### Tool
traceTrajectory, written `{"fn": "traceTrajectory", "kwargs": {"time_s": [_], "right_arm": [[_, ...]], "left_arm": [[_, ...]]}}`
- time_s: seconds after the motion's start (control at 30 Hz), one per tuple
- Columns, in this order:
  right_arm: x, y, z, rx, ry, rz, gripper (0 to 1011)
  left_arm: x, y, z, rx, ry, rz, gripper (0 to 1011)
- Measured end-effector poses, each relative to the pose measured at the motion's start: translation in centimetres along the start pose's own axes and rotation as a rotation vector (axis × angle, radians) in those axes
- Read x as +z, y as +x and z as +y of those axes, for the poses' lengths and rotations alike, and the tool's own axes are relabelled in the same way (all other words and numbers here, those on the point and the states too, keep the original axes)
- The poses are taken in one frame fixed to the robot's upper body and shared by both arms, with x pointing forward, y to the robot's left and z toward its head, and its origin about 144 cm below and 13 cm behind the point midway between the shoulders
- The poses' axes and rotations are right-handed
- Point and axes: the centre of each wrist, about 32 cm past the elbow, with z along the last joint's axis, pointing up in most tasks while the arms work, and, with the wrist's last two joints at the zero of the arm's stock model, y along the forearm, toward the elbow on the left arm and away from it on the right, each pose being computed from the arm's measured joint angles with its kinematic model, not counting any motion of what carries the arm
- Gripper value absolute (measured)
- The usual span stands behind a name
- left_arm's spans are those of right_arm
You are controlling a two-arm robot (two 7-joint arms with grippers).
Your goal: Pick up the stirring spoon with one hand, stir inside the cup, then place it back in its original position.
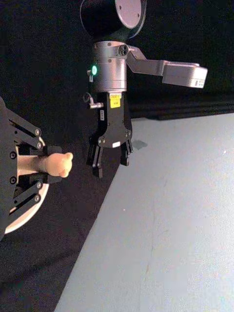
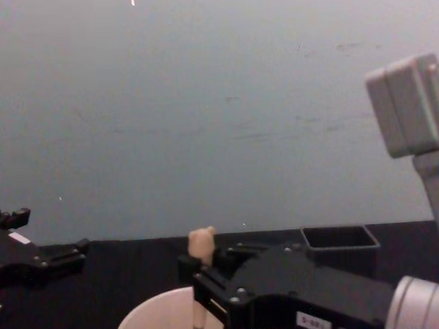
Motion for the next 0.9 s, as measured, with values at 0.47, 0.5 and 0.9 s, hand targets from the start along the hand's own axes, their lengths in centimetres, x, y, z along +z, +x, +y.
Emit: {"fn": "traceTrajectory", "kwargs": {"time_s": [0.47,0.5,0.9], "right_arm": [[-0.2,0.3,2.2,-0.039,0.005,-0.014,199],[-0.3,0.3,2.3,-0.043,0.005,-0.015,199],[-0.3,1.4,2.5,-0.092,-0.002,-0.029,199]], "left_arm": [[0.0,0.0,0.0,0.0,0.0,0.0,1001],[0.0,0.0,0.0,0.0,0.0,0.0,1001],[0.0,0.0,0.0,0.0,0.0,0.0,1001]]}}
